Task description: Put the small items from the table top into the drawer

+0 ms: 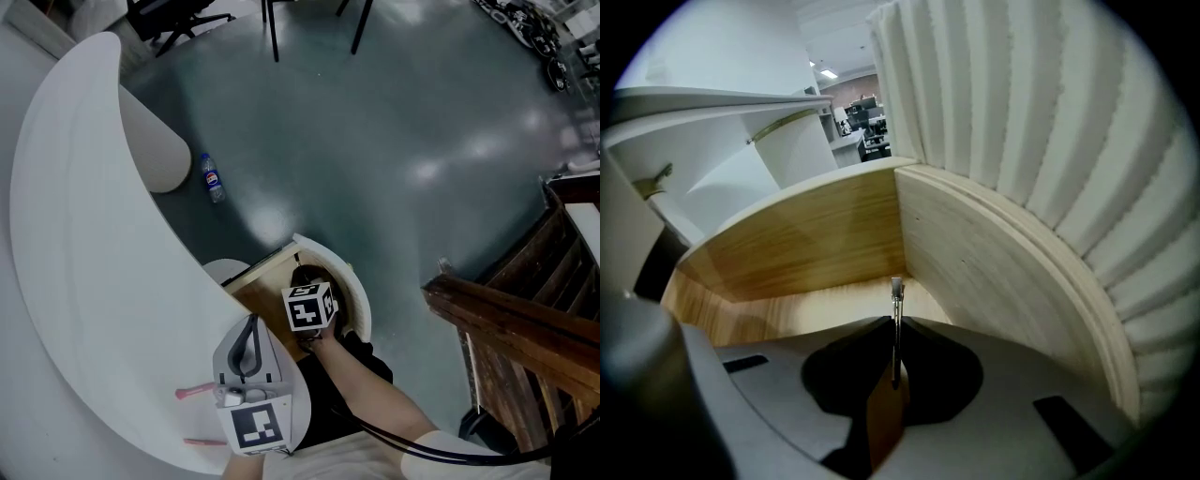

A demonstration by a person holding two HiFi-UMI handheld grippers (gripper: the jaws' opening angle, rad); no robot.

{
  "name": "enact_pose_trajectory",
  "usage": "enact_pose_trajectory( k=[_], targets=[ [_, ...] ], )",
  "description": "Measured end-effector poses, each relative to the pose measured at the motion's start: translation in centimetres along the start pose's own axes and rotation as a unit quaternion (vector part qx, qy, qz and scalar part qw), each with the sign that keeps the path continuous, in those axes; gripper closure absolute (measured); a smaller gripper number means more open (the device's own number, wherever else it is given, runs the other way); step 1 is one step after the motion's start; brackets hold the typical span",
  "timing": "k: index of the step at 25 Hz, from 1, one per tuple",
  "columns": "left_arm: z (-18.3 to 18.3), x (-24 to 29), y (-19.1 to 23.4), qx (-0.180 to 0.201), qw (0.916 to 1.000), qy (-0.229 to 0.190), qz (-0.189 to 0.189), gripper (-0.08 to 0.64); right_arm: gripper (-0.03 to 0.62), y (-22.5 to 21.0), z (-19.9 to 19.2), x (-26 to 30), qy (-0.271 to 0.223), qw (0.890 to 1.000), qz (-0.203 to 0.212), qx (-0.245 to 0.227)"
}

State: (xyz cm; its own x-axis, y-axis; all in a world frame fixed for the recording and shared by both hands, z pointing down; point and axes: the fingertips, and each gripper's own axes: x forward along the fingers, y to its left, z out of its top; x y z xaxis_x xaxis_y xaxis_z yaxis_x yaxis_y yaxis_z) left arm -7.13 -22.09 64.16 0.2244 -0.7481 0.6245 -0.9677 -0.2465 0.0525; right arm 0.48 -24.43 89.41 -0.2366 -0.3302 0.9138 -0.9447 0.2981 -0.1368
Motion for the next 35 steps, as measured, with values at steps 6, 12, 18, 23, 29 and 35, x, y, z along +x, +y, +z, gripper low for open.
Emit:
enact_pose_trajectory(
  k=[6, 12, 18, 23, 29, 35],
  targets=[
    [0.1, 0.0, 0.0, 0.002, 1.0000, 0.001, 0.002, 0.537, 0.548, -0.2, 0.0, 0.0, 0.004, 1.000, -0.016, -0.023],
    [0.1, -0.1, -0.2, 0.011, 0.9999, 0.001, -0.001, 0.537, 0.548, 0.1, -0.1, 0.0, 0.006, 1.000, -0.007, -0.022],
    [0.1, 0.0, 0.1, 0.010, 0.9999, -0.004, 0.000, 0.537, 0.545, 0.5, 0.1, -0.1, 0.005, 1.000, 0.010, -0.014],
    [-0.1, -0.3, 0.4, -0.010, 0.9999, 0.000, 0.003, 0.537, 0.540, 1.0, 1.2, -1.7, -0.014, 1.000, 0.024, -0.010],
    [-0.9, -1.9, 0.9, -0.036, 0.9989, -0.004, 0.031, 0.537, 0.525, 2.0, 3.4, -4.8, -0.045, 0.997, 0.055, -0.021],
    [-0.7, -4.1, 0.6, -0.056, 0.9957, -0.024, 0.070, 0.537, 0.525, 2.7, 5.5, -9.7, -0.089, 0.991, 0.087, -0.047]
  ],
)
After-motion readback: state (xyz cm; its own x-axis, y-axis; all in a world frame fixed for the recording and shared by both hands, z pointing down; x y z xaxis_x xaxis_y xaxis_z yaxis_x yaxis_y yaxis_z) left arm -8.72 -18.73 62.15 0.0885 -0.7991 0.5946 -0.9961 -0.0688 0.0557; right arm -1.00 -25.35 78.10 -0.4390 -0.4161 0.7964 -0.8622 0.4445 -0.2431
